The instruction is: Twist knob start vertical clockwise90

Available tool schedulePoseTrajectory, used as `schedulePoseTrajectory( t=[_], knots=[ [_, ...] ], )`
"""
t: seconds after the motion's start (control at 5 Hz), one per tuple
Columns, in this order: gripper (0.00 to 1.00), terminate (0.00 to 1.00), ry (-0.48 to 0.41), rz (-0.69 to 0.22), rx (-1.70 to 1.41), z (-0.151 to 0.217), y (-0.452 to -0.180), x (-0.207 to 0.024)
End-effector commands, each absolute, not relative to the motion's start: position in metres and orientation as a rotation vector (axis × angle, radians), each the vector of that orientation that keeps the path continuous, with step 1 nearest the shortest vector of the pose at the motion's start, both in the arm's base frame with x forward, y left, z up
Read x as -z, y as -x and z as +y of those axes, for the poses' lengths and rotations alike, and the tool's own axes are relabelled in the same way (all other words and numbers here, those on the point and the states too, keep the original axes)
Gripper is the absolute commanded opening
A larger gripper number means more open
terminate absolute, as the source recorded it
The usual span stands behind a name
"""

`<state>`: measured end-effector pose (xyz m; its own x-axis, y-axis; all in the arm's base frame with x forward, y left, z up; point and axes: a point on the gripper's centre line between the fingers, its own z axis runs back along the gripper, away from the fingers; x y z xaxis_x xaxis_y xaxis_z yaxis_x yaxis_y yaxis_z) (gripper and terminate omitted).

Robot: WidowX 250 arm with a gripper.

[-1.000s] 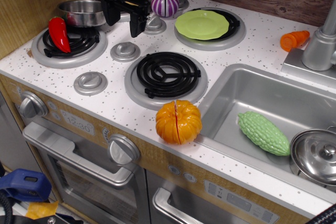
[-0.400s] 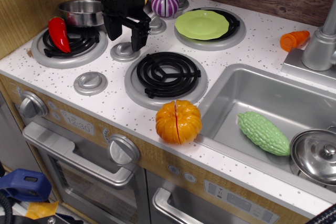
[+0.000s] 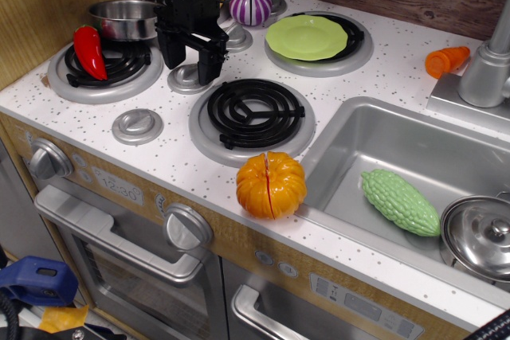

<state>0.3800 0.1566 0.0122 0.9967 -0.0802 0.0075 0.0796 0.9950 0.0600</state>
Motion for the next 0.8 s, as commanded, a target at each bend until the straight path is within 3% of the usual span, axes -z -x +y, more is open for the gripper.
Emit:
schedulePoseTrajectory(
  t=[0.0,0.6],
  knots=[
    [0.00,0.00,-0.115,-0.092,0.054,0.1689,-0.3817,-0.0400],
    [0.00,0.00,-0.129,-0.119,0.049,0.1699,-0.3813,-0.0381]
  ],
)
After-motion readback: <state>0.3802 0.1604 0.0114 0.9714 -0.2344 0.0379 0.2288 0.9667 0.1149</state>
